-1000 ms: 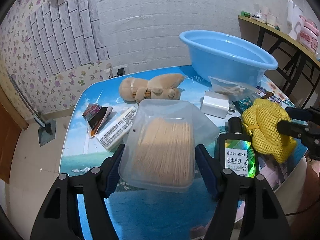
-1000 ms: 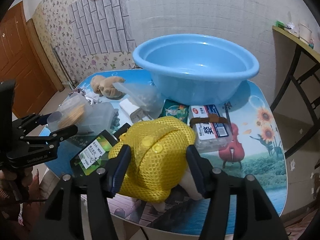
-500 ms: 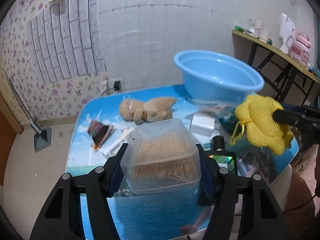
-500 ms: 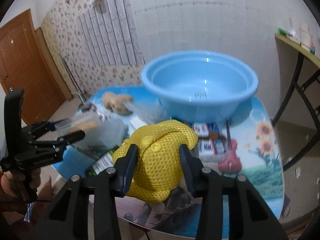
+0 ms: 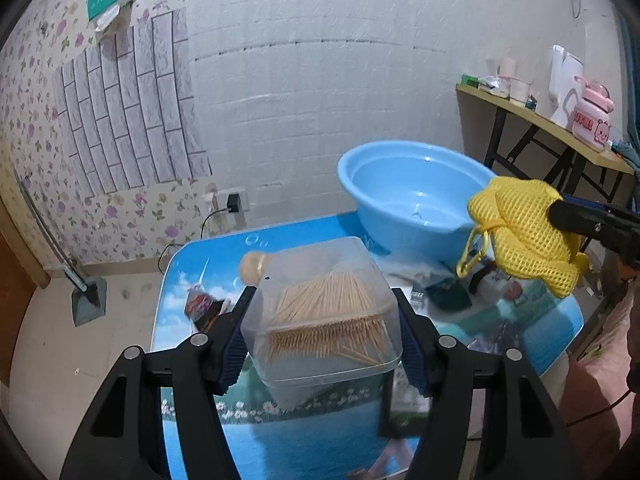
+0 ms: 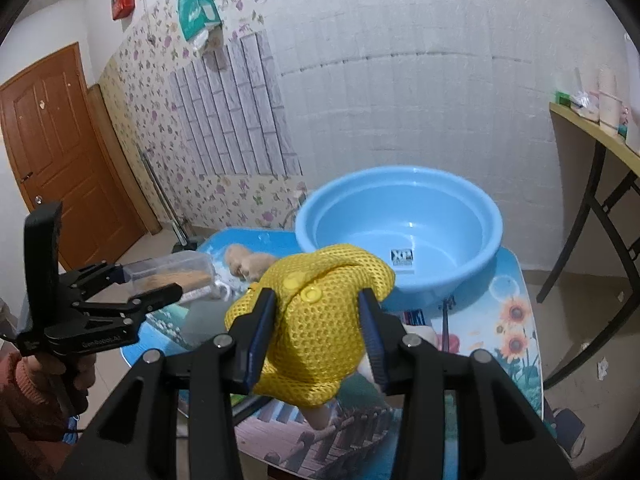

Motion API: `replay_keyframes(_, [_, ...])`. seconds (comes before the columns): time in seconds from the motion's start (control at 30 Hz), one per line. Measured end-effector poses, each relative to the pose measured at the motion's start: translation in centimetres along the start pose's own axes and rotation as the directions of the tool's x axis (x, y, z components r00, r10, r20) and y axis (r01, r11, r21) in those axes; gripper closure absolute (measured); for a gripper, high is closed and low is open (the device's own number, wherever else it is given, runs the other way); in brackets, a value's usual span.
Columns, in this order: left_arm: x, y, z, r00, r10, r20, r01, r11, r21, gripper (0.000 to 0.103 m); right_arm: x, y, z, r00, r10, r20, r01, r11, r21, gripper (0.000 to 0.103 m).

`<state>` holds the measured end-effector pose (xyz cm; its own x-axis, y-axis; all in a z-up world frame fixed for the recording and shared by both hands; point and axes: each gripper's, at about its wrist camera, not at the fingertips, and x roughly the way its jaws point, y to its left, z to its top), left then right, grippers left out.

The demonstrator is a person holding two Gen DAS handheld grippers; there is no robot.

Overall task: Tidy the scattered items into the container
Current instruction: 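Carry both items over the blue basin and open both tools to drop them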

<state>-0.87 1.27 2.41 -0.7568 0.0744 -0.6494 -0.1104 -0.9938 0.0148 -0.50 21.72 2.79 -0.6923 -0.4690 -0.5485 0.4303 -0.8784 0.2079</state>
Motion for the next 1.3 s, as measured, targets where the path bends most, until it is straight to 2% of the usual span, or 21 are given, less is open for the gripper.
replay_keyframes(0.13, [0.4,-0.9,1.2,1.0,-0.011,0.004,0.011,1.0,0.008,0.039,-1.0,-0.5,1.1,0.999,0.001,0.048,-0.002,1.0,0.01,0.062])
replay_keyframes(0.27, [1.4,-2.2,2.6,1.0,-0.022,-0.003,0.022,0.999,0.024,0.039,0.0,-1.6,2.1,0.999,-0.03,0.041,0.029,0.999,0.017,0.062])
replay_keyframes(0.7, [5.0,-6.1,7.5,0.997,-0.071,0.016,0.069,0.993,0.095,0.039,4.1,-6.2,3.9,0.998,-0.05,0.038,0.047,0.996,0.076,0.062])
replay_keyframes(1.3, [10.9,-9.1,9.0,0.994,-0.097,-0.059,0.104,0.985,0.134,0.039,8.5,-10.8,4.1,1.0,-0.027,-0.004,0.027,0.99,0.136,0.062])
